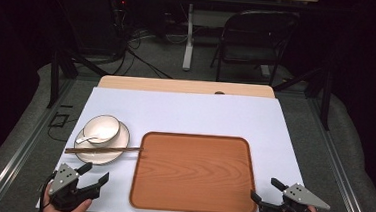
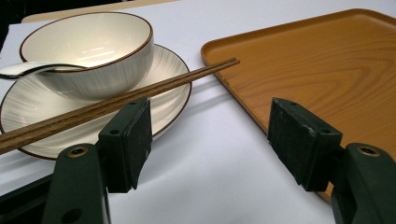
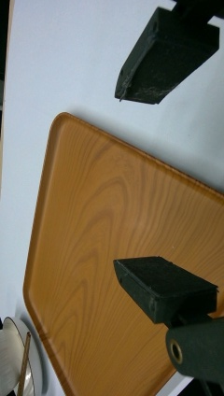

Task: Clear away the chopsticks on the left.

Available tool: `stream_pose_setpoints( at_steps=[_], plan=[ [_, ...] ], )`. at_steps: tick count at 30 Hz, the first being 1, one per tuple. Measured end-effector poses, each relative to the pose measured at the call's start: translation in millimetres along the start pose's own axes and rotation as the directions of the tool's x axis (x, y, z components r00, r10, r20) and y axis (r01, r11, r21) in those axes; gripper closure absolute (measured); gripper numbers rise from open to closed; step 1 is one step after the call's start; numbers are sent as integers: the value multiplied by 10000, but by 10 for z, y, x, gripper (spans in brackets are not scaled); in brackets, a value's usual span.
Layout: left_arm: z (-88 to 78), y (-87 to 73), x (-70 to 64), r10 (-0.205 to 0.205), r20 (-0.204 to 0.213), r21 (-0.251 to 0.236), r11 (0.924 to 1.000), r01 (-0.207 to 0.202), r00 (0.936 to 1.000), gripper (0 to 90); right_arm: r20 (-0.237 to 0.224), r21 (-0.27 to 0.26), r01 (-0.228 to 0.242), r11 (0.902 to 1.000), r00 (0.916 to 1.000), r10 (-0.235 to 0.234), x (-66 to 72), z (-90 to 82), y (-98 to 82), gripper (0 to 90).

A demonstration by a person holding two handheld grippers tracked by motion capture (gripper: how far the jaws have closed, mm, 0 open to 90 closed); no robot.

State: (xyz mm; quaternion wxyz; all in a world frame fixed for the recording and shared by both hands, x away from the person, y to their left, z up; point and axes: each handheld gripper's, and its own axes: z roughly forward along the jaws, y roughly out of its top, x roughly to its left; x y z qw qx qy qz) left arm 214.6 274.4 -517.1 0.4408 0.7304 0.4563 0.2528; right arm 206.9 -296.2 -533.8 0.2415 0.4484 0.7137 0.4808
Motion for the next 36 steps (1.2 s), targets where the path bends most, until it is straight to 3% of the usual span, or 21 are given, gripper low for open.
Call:
stream_pose_setpoints(
  at_steps=[10,13,15,17,21,25,30,36],
  plan=[
    [-10,5,16,-110,-130,99,9999,112,9999,346,-29,41,-76,10000,10000,76,-13,9,0,147],
    [-14,16,2,13,-193,184,9998,-9,9998,352,-31,59,-91,9999,10000,92,-13,10,0,147],
    [-24,29,-25,331,-533,215,9993,-320,9980,370,10,-25,-70,10000,10000,70,-2,-7,-1,147],
    [-28,36,-24,427,-601,225,9989,-414,9973,370,20,-26,-103,9999,9999,103,4,-11,-1,147],
    [-44,79,44,37,-440,381,9993,-20,9990,370,42,-44,-146,9999,9999,146,9,-16,-2,147],
    [-50,111,103,-87,-457,459,9989,108,9989,366,24,-30,-148,9999,9999,148,-6,-4,2,147],
    [-75,161,143,161,-497,446,9989,-139,9986,376,-15,-19,-219,9998,9998,219,-8,-1,3,147],
    [-114,271,221,643,-499,944,9938,-594,9967,437,-3,-55,-210,9998,9998,210,-3,-8,1,147]
  ],
)
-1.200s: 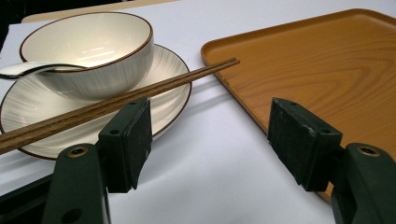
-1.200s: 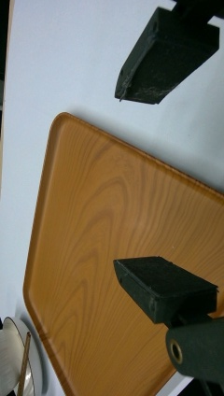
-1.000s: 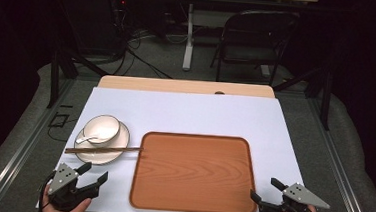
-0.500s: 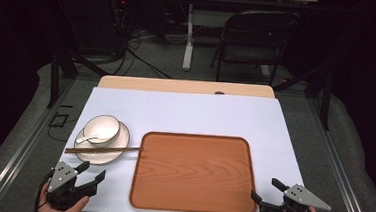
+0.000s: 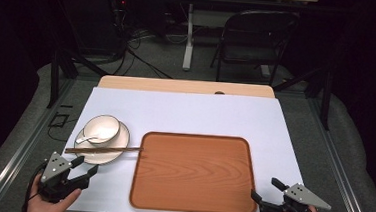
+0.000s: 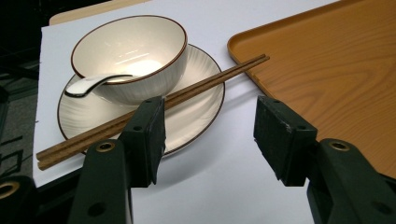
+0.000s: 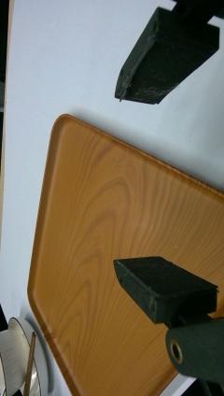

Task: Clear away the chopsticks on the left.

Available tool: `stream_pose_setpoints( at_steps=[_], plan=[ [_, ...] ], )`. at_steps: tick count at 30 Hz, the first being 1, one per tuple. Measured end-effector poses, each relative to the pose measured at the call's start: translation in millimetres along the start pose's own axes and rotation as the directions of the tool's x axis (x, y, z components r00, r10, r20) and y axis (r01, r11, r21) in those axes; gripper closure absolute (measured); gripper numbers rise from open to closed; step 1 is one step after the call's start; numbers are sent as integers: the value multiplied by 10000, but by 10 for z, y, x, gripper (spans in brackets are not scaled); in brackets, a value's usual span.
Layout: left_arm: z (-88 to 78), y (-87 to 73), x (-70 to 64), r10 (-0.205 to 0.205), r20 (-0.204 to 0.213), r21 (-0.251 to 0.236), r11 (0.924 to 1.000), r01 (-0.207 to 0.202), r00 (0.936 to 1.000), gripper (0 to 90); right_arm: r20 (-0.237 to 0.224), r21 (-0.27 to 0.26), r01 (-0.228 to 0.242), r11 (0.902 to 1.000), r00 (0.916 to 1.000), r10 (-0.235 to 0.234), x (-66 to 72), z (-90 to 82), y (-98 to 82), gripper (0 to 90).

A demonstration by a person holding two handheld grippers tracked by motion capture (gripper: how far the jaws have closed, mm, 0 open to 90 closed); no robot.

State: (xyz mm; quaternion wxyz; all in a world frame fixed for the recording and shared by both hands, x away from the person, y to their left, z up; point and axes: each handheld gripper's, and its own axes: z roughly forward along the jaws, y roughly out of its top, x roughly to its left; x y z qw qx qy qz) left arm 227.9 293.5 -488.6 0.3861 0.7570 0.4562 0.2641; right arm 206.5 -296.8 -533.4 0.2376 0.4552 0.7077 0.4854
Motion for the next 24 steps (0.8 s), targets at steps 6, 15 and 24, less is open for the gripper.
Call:
stream_pose_setpoints(
  at_steps=[6,15,24],
  plan=[
    [-18,89,83,1201,-261,454,9919,-1188,9924,492,-11,-27,-76,10000,10000,76,-4,2,0,147],
    [2,221,152,3939,-577,1750,9086,-3792,9173,555,-20,-75,-102,9999,9999,101,-20,0,-1,147],
    [97,262,195,5528,-263,2647,8073,-5275,8329,582,-25,-60,-137,9999,9999,136,-22,-1,-1,147]
  ],
)
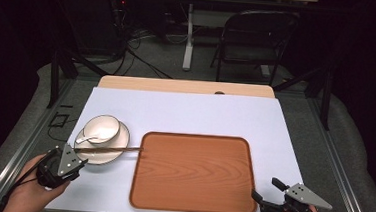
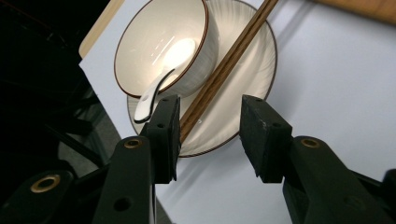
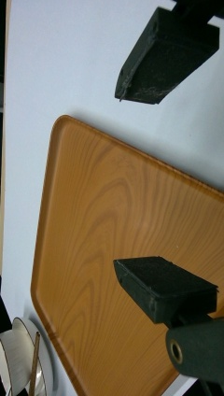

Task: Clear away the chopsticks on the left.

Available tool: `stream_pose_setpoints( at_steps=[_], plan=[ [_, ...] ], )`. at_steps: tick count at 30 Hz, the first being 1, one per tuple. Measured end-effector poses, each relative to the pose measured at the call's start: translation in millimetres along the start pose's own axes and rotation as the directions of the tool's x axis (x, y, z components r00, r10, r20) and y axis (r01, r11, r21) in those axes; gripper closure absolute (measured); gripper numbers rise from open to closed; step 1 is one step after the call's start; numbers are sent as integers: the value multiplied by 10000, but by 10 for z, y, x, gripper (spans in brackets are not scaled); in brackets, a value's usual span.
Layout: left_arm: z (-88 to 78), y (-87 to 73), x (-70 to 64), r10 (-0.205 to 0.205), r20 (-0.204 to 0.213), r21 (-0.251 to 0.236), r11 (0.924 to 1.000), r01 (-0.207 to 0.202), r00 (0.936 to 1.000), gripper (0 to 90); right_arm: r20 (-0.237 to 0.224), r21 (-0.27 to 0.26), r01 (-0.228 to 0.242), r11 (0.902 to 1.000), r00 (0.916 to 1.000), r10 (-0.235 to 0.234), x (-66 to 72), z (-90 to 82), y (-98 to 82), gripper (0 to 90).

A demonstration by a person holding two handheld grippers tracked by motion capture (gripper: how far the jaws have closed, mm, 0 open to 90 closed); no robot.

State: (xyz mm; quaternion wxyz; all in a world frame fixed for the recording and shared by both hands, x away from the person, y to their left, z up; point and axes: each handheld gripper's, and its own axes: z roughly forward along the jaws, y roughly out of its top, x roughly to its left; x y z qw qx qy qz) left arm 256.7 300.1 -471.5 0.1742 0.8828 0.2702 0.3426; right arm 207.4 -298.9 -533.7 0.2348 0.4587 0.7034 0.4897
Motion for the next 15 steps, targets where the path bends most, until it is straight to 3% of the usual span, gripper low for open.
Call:
stream_pose_setpoints(
  at_steps=[4,8,12,15],
  plan=[
    [54,24,-2,750,-42,337,9966,-748,9972,599,7,-8,-41,10000,10000,41,0,0,0,147],
    [118,53,-22,1632,-41,624,9847,-1626,9866,621,6,-28,-44,10000,10000,44,1,-1,-1,147],
    [195,83,-29,2141,55,830,9733,-2138,9768,631,-14,-14,-83,10000,10000,83,1,-2,-1,147],
    [264,91,-27,2284,149,920,9691,-2288,9735,641,-17,5,-148,9999,9999,148,4,-4,-2,147]
  ],
)
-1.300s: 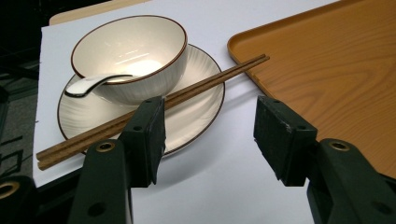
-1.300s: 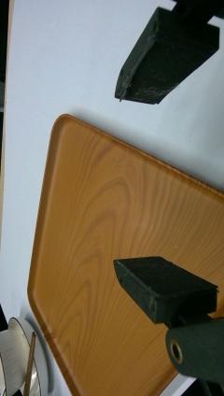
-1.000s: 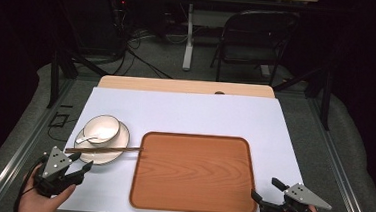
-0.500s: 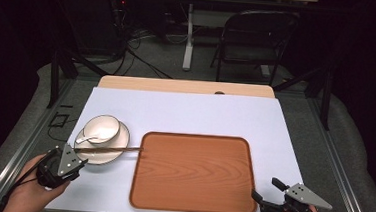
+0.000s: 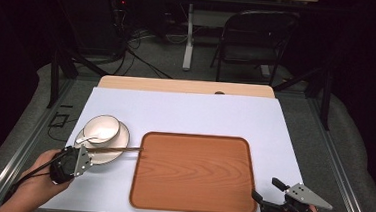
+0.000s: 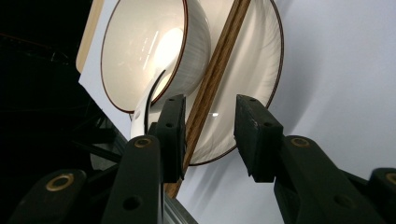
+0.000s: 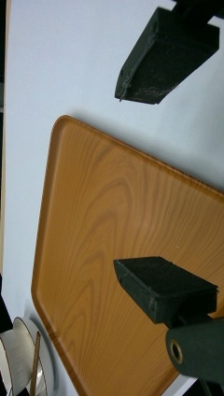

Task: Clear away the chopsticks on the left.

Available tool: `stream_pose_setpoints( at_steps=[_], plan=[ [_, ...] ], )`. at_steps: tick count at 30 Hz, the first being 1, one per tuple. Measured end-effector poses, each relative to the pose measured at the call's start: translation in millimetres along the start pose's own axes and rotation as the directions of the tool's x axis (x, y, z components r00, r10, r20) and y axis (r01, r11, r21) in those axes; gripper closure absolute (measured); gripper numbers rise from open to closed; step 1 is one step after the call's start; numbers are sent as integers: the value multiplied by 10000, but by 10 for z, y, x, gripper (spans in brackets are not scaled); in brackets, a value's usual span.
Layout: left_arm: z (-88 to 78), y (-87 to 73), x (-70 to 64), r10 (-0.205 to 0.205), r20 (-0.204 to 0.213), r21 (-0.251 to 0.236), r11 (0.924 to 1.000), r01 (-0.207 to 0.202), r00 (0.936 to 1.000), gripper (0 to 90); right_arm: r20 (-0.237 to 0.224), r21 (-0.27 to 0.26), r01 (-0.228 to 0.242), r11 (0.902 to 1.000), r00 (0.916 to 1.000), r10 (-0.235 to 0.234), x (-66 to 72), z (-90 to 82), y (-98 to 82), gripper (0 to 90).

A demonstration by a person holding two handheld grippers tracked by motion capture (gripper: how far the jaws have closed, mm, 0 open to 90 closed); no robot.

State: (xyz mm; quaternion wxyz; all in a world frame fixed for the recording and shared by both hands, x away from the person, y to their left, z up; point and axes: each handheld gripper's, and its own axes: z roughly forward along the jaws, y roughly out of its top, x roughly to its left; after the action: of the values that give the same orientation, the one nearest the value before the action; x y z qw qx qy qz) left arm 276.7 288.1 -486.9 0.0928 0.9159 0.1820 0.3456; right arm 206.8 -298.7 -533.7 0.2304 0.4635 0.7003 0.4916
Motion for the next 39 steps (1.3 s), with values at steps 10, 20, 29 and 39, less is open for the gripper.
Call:
stream_pose_setpoints(
  at_steps=[10,20,29,39],
  plan=[
    [247,-10,7,99,341,140,9998,-103,9994,678,-5,-20,57,10000,10000,-57,-7,1,1,147],
    [383,-10,28,0,527,90,10000,-5,9986,695,-23,-7,45,10000,10000,-45,-12,2,0,147],
    [471,-17,42,-65,575,21,10000,64,9983,696,-39,-1,46,10000,10000,-46,-14,5,1,147],
    [540,-5,21,188,554,99,9998,-194,9983,710,-52,12,15,10000,10000,-15,-14,6,0,147]
  ],
)
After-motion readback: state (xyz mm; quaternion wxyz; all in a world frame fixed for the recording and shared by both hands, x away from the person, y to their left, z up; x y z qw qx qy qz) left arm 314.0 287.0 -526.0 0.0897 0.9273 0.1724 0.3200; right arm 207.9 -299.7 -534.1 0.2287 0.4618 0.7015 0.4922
